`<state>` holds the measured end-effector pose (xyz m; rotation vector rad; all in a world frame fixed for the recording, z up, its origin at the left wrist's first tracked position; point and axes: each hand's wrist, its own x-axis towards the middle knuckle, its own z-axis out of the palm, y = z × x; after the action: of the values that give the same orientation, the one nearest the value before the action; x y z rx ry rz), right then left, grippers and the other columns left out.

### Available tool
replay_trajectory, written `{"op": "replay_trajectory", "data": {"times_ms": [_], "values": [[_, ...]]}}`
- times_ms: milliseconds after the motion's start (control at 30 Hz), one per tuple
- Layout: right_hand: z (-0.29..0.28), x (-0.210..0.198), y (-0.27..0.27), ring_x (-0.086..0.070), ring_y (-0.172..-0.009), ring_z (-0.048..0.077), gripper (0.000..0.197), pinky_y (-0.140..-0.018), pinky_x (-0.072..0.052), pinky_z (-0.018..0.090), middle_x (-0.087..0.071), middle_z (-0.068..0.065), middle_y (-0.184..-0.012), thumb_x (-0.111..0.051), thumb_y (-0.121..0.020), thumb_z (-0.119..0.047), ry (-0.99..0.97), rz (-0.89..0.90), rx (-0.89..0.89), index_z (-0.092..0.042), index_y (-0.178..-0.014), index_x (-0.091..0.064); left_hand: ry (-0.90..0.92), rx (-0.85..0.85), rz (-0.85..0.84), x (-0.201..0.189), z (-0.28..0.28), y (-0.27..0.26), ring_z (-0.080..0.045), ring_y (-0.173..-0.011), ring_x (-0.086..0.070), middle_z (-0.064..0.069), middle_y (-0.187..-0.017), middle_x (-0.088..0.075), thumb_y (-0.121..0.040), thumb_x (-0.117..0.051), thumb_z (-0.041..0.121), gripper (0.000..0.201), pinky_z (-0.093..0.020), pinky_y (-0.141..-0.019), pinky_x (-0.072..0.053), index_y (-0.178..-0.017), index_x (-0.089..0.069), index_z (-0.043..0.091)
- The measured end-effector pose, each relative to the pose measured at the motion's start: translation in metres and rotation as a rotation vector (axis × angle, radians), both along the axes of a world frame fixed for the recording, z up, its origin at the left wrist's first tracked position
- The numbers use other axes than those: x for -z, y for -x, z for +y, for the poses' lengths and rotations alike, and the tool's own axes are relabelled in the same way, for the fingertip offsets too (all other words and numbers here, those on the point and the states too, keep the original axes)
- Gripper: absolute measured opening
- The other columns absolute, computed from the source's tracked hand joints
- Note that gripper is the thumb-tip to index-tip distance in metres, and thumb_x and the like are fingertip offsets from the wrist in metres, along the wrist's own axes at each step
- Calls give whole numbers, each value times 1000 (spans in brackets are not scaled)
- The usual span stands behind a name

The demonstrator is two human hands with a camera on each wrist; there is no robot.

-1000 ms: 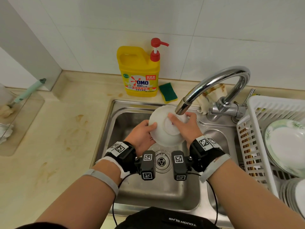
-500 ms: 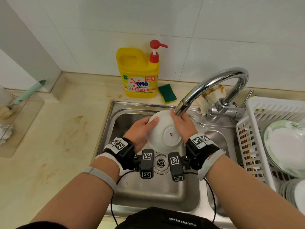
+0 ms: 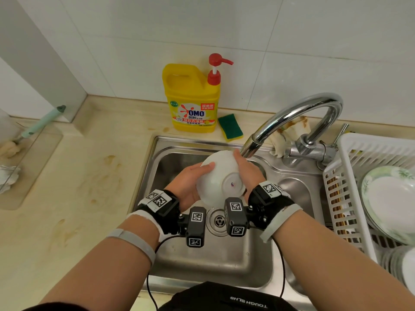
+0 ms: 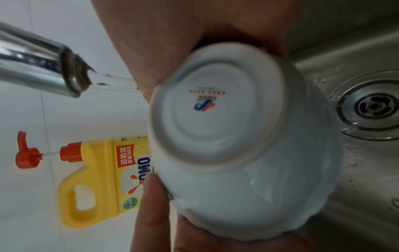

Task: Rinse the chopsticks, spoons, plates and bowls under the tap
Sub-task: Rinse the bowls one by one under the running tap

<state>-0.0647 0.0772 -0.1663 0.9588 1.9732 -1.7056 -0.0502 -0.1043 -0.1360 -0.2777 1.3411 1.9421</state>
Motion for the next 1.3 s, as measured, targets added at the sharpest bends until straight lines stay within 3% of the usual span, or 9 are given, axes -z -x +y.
{"op": "replay_trajectory", "data": {"times_ms": [133, 400, 633, 700, 800, 867, 1000, 1133, 1300], "values": [[-9, -47, -9, -58, -108, 28, 46, -100, -41, 37, -63, 10, -111, -39, -105, -53, -130, 56, -134, -12, -108, -59, 103, 15, 52, -2, 2, 2, -33, -114, -69, -14, -119, -73, -93, -64, 49, 54, -52, -100, -54, -128, -66, 8], [-6, -33, -12, -64, -108, 26, 55, -101, -49, 45, -67, 9, -118, -49, -98, -60, -55, 112, -20, -15, -129, -59, 73, 12, 123, -2, -3, 3, -25, -100, -72, -14, -115, -74, -97, -63, 31, 34, -40, -82, -61, -122, -69, 8], [1, 9, -6, -71, -102, 37, 132, -98, -54, 57, -73, 14, -115, -64, -24, -102, 128, -56, 65, -22, -129, -62, -8, -25, 82, -3, -4, 0, -25, -99, -73, -13, -115, -74, -92, -63, 30, 40, -37, -76, -61, -126, -67, 8], [-1, -15, -10, -69, -104, 33, 127, -102, -52, 51, -70, 14, -119, -61, -37, -102, 51, -63, 43, -14, -128, -61, -14, -12, 63, -2, -6, 1, -27, -104, -71, -14, -120, -73, -92, -64, 26, 41, -40, -80, -61, -129, -65, 8], [-2, -41, -12, -62, -98, 25, 60, -95, -46, 38, -67, 11, -111, -52, -90, -72, -65, 25, -43, -14, -99, -63, -2, 16, 33, -3, -7, 3, -32, -108, -70, -15, -123, -71, -95, -65, 22, 38, -47, -84, -61, -132, -64, 13], [2, -39, -11, -62, -94, 26, 49, -86, -41, 34, -68, 15, -108, -47, -100, -60, -117, 53, -77, -15, -100, -64, 43, 45, 51, -8, -5, 4, -31, -108, -71, -12, -120, -73, -93, -68, 29, 40, -47, -83, -61, -130, -65, 16], [0, -35, -11, -66, -98, 28, 38, -97, -50, 43, -73, 9, -102, -51, -97, -60, -149, 141, -70, -26, -87, -65, 77, 33, 78, -9, -1, 4, -30, -107, -71, -12, -117, -74, -92, -68, 31, 40, -47, -86, -61, -128, -65, 12], [-2, -28, -12, -68, -101, 29, 74, -100, -52, 53, -73, 8, -103, -51, -60, -86, -67, 152, 23, -25, -99, -67, 17, -17, 59, -8, 0, 1, -26, -102, -73, -13, -117, -74, -91, -69, 25, 39, -40, -80, -62, -127, -65, 10], [-8, -25, -24, -68, -90, 31, 79, -76, -57, 45, -72, 13, -102, -65, -69, -82, 246, -9, 145, -17, -114, -65, -39, -91, 41, 0, 2, 1, -30, -109, -70, -16, -123, -71, -85, -72, 24, 51, -44, -85, -61, -132, -62, 8]]}}
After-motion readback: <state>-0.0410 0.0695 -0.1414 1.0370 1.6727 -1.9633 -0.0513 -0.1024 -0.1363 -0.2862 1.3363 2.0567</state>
